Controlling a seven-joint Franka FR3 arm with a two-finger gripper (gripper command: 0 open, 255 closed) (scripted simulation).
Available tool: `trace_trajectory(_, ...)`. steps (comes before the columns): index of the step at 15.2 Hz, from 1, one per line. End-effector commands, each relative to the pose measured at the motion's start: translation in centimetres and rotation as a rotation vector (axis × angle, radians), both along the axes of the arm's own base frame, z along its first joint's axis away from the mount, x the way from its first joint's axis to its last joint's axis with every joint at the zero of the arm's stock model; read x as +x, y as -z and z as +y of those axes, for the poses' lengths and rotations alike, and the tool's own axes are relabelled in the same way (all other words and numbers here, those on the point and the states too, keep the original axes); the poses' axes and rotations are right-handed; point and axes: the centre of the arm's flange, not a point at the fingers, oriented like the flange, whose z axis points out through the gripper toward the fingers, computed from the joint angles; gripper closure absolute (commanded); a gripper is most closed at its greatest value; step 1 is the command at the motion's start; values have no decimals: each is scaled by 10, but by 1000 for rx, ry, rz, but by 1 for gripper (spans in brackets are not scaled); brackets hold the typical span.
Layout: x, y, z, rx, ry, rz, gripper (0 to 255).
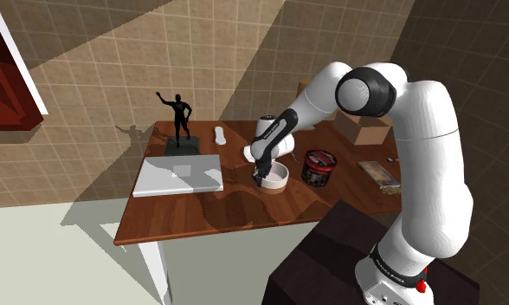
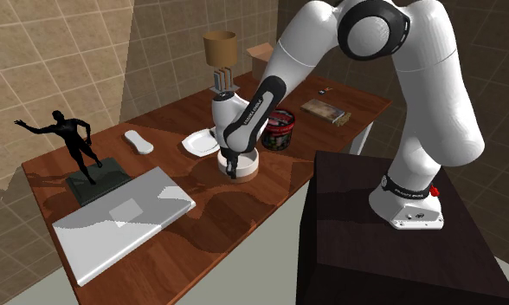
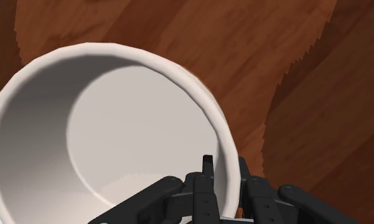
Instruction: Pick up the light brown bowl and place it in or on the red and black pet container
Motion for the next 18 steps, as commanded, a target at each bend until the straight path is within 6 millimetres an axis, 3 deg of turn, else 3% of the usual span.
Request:
trace_trajectory(1, 0, -10, 0, 0, 0, 0, 255)
trace_trajectory(18, 0, -99, 0, 0, 0, 0, 255)
